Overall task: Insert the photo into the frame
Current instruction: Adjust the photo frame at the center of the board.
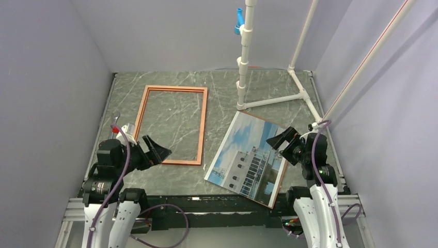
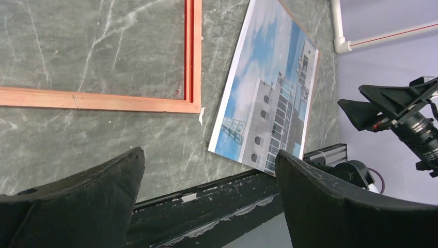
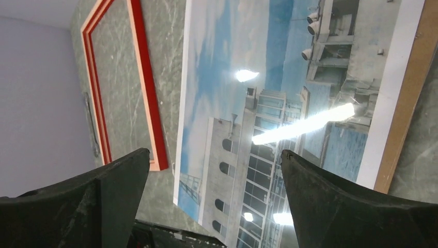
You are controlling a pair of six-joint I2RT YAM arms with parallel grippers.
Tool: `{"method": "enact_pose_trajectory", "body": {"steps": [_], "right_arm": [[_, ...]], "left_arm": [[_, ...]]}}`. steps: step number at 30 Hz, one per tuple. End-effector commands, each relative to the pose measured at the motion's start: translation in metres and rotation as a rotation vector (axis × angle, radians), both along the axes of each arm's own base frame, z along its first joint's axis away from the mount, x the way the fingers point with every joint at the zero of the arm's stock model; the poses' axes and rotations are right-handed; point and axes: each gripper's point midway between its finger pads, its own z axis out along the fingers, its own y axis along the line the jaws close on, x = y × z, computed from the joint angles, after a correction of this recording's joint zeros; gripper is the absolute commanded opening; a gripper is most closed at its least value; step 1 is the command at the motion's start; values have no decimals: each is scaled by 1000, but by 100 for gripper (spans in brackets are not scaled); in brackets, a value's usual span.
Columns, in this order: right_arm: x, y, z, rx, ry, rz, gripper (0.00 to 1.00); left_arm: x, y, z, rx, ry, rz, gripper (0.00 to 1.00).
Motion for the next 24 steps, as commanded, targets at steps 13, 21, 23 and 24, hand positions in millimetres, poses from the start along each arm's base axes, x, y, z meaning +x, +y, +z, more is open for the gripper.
{"method": "enact_pose_trajectory", "body": {"steps": [13, 21, 23, 24], "right_arm": [[-6, 7, 4, -80, 61, 171, 100], [-16, 14, -16, -36, 165, 200, 100], [-18, 13, -18, -29, 179, 181, 100], [-18, 12, -20, -22, 186, 166, 100]], "left_arm": [[27, -9, -40, -11, 119, -58, 99], [23, -9, -75, 51, 276, -105, 99], [19, -11, -83, 73, 308, -104, 99], [18, -13, -88, 80, 319, -102, 99]]}}
